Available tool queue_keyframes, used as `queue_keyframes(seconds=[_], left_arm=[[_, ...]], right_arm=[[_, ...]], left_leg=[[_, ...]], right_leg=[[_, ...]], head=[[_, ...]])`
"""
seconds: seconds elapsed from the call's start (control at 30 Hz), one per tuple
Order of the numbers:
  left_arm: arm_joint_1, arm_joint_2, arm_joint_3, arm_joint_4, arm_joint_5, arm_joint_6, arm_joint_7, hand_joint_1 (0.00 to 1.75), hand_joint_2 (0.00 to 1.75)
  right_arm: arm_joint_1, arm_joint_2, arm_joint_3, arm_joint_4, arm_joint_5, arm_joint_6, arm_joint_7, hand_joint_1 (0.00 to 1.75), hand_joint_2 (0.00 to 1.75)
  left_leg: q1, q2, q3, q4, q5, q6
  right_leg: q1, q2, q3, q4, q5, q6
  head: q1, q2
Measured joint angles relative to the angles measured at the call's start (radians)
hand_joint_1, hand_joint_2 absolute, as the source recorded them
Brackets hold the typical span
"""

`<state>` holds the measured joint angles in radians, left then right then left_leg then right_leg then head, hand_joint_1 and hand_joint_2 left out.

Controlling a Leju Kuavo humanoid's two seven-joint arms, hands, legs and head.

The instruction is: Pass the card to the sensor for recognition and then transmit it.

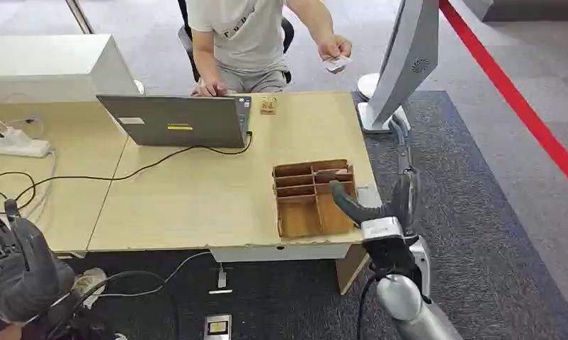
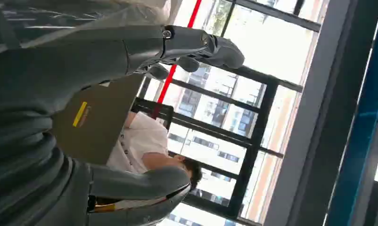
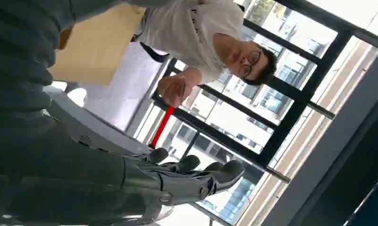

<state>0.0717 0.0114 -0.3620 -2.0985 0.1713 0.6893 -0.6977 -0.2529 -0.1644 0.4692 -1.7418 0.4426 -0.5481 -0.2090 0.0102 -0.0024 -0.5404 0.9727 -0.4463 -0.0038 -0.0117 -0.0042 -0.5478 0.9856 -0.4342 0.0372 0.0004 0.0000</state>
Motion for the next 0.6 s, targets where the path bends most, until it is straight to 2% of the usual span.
queue_keyframes(seconds=[0.1, 0.37, 0.6], left_arm=[[-0.023, 0.003, -0.008, 0.010, 0.024, 0.000, 0.000, 0.00, 1.75], [-0.072, 0.008, -0.037, 0.035, 0.054, 0.000, 0.000, 0.00, 1.75], [-0.110, 0.008, -0.050, 0.047, 0.068, -0.007, 0.000, 0.00, 1.75]], right_arm=[[-0.054, -0.014, 0.001, 0.048, 0.031, 0.024, 0.049, 0.00, 1.75], [-0.206, -0.046, 0.003, 0.217, 0.058, 0.067, 0.131, 0.00, 1.75], [-0.400, -0.054, 0.023, 0.469, 0.134, 0.145, 0.226, 0.00, 1.75]], left_leg=[[0.000, 0.000, 0.000, 0.000, 0.000, 0.000], [0.000, 0.000, -0.001, 0.000, 0.000, 0.000], [0.000, 0.000, -0.001, 0.000, 0.001, 0.000]], right_leg=[[0.000, 0.000, 0.000, 0.000, 0.000, 0.000], [0.000, 0.000, 0.000, 0.000, 0.000, 0.000], [0.000, 0.000, -0.001, 0.001, 0.001, 0.001]], head=[[0.000, 0.000], [0.000, 0.000], [0.000, 0.000]])
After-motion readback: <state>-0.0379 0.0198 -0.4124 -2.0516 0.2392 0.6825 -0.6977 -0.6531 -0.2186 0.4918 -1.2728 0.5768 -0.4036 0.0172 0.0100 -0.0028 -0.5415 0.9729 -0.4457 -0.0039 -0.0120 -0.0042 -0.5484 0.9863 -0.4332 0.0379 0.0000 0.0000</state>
